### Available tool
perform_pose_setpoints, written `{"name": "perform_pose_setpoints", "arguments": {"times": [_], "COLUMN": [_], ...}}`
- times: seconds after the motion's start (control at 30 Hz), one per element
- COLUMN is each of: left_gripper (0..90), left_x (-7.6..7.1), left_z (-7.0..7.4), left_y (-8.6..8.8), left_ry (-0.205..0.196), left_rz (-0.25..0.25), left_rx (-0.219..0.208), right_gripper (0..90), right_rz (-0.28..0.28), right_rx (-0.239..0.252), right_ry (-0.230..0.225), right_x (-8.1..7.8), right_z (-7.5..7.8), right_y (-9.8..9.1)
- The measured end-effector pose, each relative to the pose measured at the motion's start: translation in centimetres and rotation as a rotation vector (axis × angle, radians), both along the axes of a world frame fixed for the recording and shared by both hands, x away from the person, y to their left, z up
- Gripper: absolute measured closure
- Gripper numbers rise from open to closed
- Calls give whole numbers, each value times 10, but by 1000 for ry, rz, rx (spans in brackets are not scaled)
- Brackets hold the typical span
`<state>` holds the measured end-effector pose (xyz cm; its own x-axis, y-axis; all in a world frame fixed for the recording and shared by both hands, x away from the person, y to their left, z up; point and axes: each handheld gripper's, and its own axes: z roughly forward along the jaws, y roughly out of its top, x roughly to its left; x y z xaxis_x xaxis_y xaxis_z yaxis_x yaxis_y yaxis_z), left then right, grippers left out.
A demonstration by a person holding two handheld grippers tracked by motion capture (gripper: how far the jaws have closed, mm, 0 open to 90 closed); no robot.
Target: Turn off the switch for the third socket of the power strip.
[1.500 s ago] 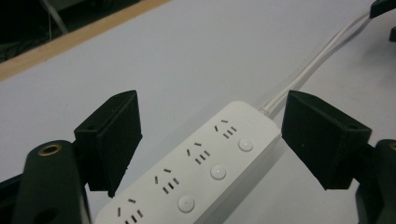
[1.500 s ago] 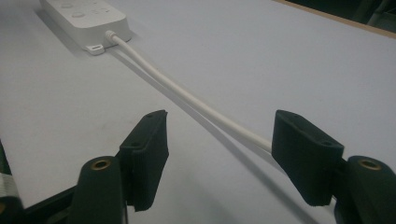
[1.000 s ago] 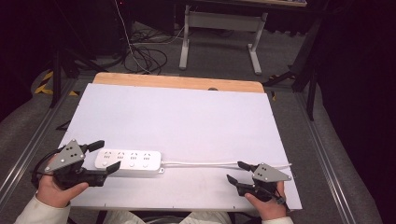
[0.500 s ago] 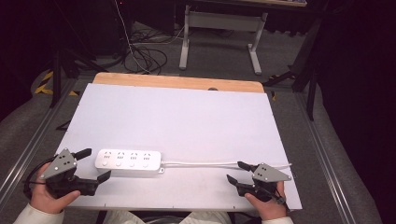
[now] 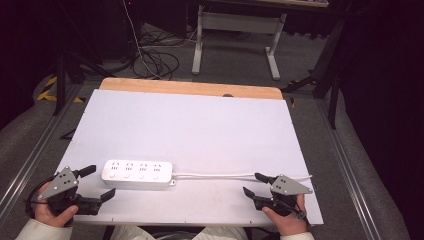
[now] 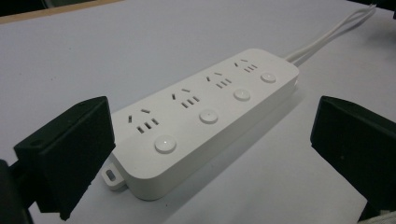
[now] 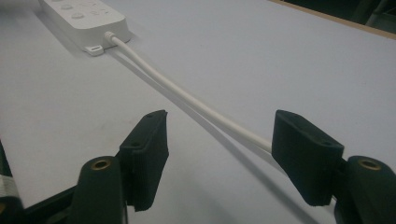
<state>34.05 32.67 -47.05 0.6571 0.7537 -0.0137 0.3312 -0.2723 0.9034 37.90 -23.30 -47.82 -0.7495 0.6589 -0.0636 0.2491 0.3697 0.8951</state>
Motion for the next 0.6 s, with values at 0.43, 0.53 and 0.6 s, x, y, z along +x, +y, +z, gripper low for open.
{"name": "perform_pose_setpoints", "arguments": {"times": [0.43,0.53,0.6], "left_gripper": [8,8,8], "left_x": [-1,-2,-1], "left_z": [5,5,4], "left_y": [3,4,3], "left_ry": [19,13,3], "left_rz": [52,58,69], "left_rx": [-20,-15,5], "right_gripper": [367,367,367], "right_rz": [-4,-9,-10], "right_rx": [1,5,5], "right_ry": [-4,-4,-2], "right_x": [0,0,1], "right_z": [0,0,0], "right_y": [0,-1,-2]}}
